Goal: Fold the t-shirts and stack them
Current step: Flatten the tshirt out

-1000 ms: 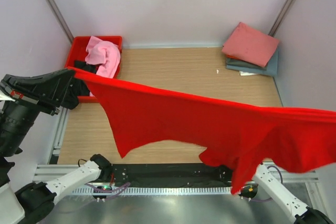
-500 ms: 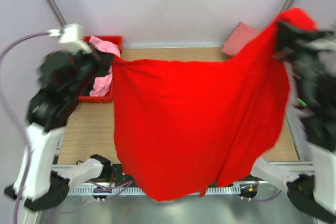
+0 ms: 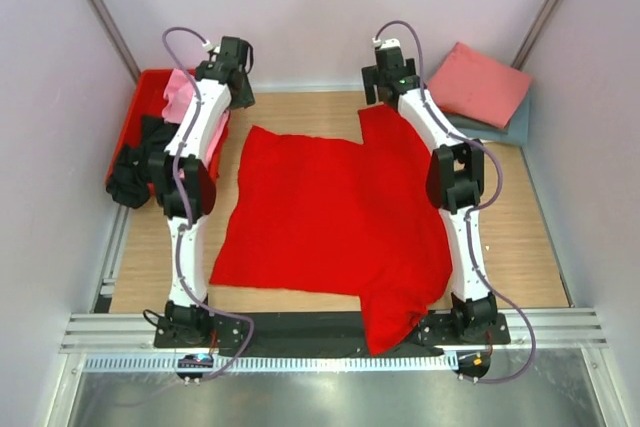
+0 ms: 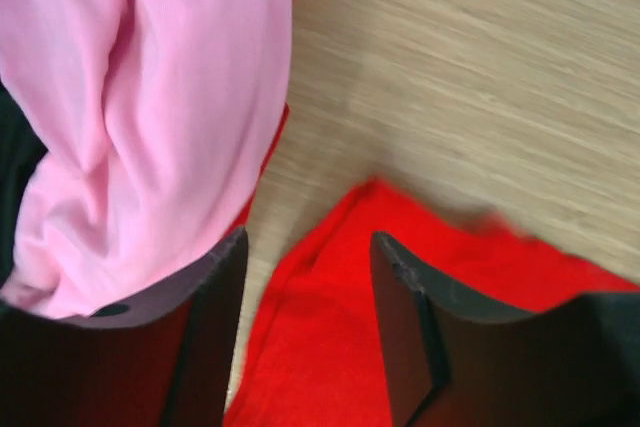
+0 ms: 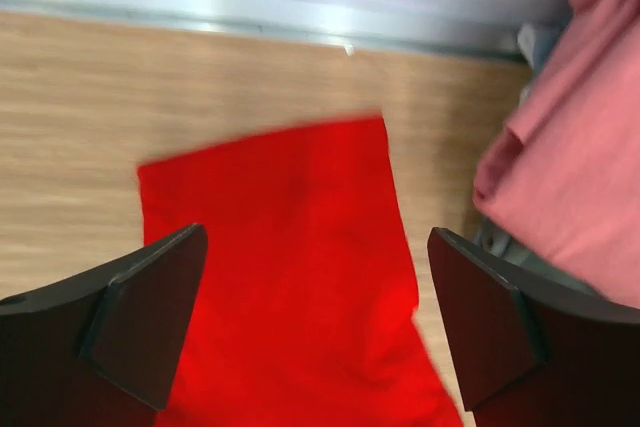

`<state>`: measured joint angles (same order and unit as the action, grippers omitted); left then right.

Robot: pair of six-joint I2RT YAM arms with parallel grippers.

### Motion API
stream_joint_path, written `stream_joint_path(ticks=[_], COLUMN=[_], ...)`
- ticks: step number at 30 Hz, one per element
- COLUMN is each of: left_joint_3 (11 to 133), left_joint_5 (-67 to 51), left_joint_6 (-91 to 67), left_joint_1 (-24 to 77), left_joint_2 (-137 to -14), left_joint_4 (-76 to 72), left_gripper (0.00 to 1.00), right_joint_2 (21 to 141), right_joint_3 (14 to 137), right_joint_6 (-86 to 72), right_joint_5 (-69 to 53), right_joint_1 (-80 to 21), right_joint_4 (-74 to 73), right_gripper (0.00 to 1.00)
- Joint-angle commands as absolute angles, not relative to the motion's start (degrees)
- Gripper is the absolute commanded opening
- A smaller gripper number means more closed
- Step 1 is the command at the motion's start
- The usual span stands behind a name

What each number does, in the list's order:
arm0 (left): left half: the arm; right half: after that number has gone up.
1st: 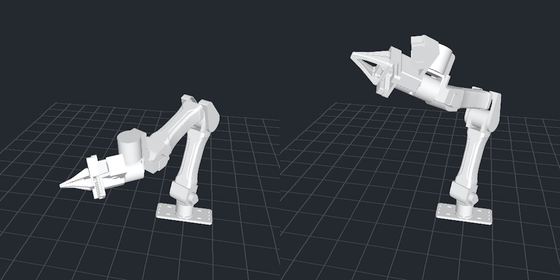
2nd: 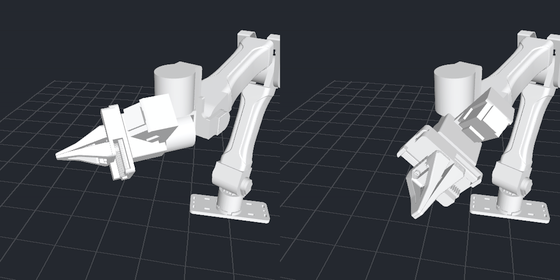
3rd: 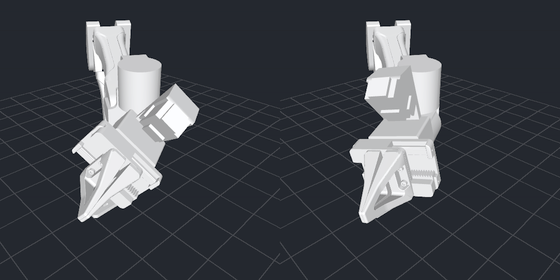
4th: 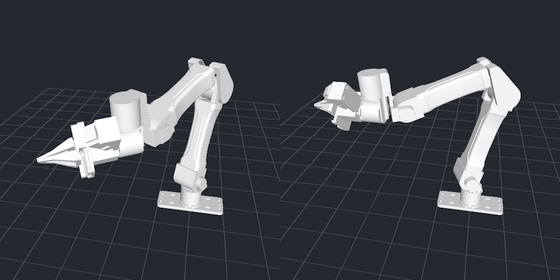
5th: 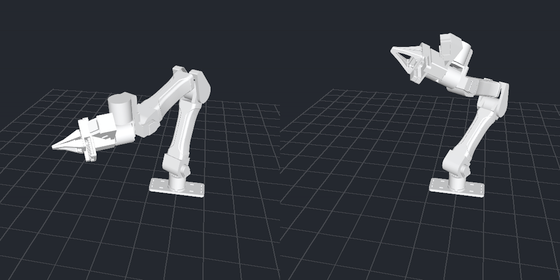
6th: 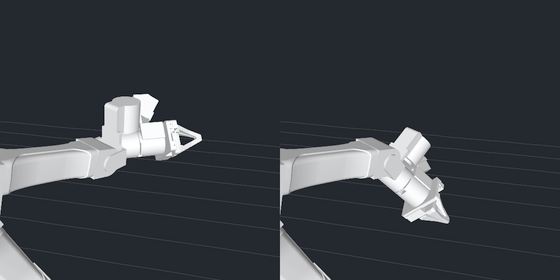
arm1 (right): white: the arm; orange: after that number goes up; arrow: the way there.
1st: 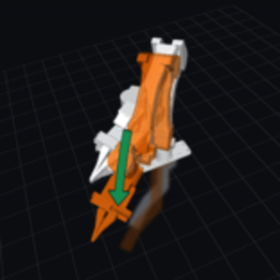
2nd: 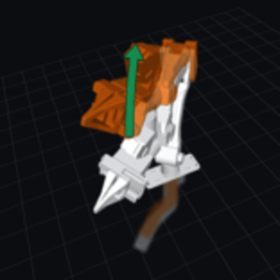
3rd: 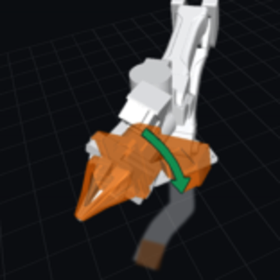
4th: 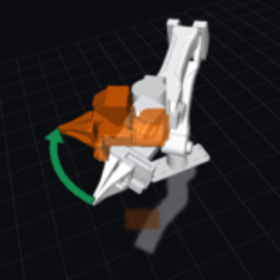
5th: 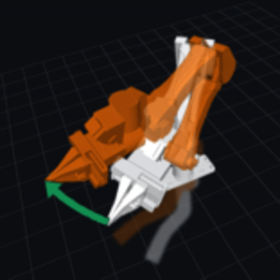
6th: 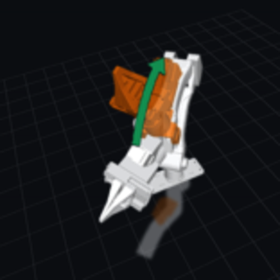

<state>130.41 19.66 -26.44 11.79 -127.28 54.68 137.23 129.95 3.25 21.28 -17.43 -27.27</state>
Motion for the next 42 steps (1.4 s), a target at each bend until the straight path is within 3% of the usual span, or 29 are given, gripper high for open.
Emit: stream_joint_path(ticks=[1,4,10,15,17,22,28,34,38,42], left_joint_3=[142.12,134.41,112.97,83.72,73.37,63.73,56.62,54.13,53.62,53.53], left_joint_5=[23.55,24.35,24.61,17.59,16.53,14.24,14.68,13.01,13.53,13.97], left_joint_6=[-27.68,-28.65,-28.92,-32.34,-32.87,-32.35,-31.29,-31.73,-32.87,-32.61], left_joint_1=[12.3,12.92,17.13,20.82,22.23,24.08,24.08,24.08,24.08,24.08], left_joint_2=[-126.65,-119.64,-101.45,-84.67,-76.58,-64.7,-53.01,-50.8,-51.94,-51.6], left_joint_4=[64.25,60.31,55.64,48.53,47.38,50.88,50.98,49.57,50.1,49.66], left_gripper=[0.57,0.64,0.65,0.62,0.62,0.62,0.63,0.63,0.63,0.63], right_joint_2=[125.46,115.71,101.1,82.65,77.2,61.9,57.48,60.2,67.04,64.53], right_joint_3=[136.61,120.47,106.73,79.94,68.15,49.78,42.01,48.06,48.52,43.78], right_joint_6=[0.79,0.53,-9.47,-22.11,-25.65,-39.34,-63.6,-87.43,-91.31,-94.22], right_joint_5=[18.81,18.63,19.6,10.38,10.54,18.78,26.79,32.0,26.82,22.52], right_joint_1=[-17.66,-17.93,-18.1,-19.33,-22.39,-43.97,-64.57,-87.95,-95.0,-97.29], right_joint_4=[-28.14,-21.9,-27.32,-31.2,-31.64,-37.42,-52.0,-71.26,-71.54,-69.97], right_gripper=[1.0,1.0,1.0,0.98,0.98,0.97,0.92,0.82,0.79,0.74])
